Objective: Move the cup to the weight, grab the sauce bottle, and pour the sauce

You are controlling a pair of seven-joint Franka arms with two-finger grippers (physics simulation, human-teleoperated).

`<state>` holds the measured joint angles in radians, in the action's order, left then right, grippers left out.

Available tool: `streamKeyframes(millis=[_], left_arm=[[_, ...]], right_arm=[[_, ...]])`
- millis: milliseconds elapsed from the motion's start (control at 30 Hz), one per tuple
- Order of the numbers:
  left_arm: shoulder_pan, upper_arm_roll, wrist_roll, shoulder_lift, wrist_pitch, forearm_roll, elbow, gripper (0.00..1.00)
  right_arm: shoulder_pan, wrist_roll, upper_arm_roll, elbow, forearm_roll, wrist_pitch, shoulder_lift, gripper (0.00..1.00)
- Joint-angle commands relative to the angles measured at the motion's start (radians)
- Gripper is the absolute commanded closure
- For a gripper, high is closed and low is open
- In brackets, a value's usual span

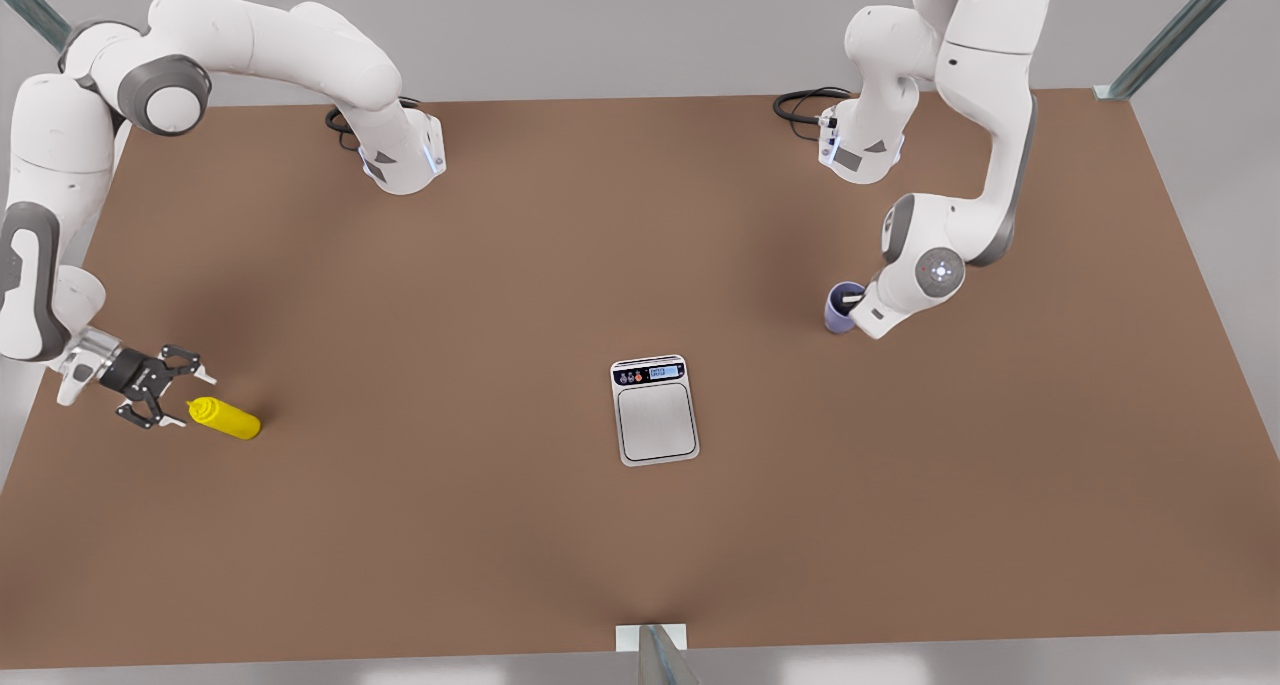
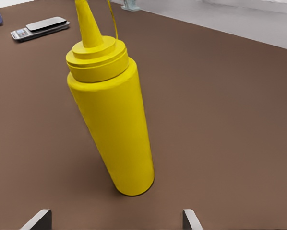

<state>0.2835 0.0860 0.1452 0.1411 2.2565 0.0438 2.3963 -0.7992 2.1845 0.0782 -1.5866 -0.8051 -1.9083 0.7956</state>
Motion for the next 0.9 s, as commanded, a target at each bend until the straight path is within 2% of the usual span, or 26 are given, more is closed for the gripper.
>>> streamKeyframes(millis=[0, 433, 667, 733, 867], left_arm=[[0.000, 0.000, -0.001, -0.002, 0.000, 0.016, 0.000, 0.73], [0.112, -0.009, 0.043, 0.089, -0.012, 0.214, -0.210, 0.73], [0.120, -0.150, 0.332, 0.204, -0.055, 0.219, -0.422, 0.73], [0.155, -0.187, 0.442, 0.276, -0.057, 0.217, -0.528, 0.73], [0.259, -0.187, 0.646, 0.422, -0.101, 0.202, -0.761, 0.73]], right_arm=[[0.000, 0.001, 0.000, 0.002, -0.005, 0.000, 0.002, 0.00], [0.003, 0.078, 0.003, 0.056, -0.054, 0.057, 0.065, 0.00], [0.031, 0.070, 0.028, 0.069, -0.055, 0.049, 0.076, 0.00], [0.031, 0.072, 0.029, 0.068, -0.055, 0.057, 0.079, 0.00], [0.047, 0.074, 0.041, 0.068, -0.057, 0.055, 0.086, 0.00]])
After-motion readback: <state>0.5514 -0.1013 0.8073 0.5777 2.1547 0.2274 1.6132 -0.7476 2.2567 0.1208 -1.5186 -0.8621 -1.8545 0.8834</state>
